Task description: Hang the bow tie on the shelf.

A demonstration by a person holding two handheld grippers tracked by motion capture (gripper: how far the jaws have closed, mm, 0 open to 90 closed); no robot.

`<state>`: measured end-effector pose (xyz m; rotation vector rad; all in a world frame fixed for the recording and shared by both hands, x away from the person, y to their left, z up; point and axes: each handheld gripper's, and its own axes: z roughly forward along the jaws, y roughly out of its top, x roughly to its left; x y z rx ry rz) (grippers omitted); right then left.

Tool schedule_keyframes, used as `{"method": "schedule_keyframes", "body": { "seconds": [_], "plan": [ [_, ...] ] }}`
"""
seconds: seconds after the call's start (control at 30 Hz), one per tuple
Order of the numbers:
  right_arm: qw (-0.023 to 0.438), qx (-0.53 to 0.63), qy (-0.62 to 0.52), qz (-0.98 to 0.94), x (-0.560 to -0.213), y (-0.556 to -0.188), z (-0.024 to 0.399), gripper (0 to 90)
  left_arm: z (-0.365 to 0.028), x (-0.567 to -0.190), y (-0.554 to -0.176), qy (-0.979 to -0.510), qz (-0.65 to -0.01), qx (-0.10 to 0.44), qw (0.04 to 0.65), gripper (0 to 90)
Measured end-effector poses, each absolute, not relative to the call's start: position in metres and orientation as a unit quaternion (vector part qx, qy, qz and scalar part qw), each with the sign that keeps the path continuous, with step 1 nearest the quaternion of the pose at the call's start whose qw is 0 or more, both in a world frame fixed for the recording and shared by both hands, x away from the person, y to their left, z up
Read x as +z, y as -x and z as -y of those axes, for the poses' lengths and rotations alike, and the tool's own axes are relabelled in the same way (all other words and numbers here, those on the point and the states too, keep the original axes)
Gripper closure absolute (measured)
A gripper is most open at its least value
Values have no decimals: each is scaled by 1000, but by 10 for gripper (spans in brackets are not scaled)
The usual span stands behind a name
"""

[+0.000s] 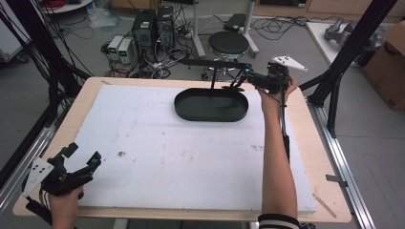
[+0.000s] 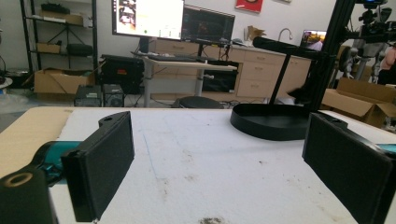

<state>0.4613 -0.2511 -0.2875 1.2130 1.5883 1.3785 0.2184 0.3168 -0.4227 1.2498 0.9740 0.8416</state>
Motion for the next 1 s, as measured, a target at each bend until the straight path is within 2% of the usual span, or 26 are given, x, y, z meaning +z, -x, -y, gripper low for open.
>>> {"method": "schedule_keyframes", "body": {
  "seconds": [0.3, 0.5, 0.6, 0.8, 1.0],
  "plan": [
    [398, 529, -445, -603, -262, -416, 249, 115, -319, -419, -216, -539, -425, 367, 627, 95],
    [402, 518, -470, -591, -258, -384, 261, 115, -318, -418, -216, -542, -424, 366, 627, 95],
    [402, 523, -472, -585, -259, -370, 264, 115, -317, -417, -217, -543, -423, 364, 628, 96],
    [439, 513, -444, -589, -270, -324, 268, 115, -316, -414, -217, -544, -419, 368, 627, 95],
    [457, 511, -436, -583, -281, -296, 274, 115, -313, -412, -219, -549, -415, 371, 623, 95]
  ]
}}
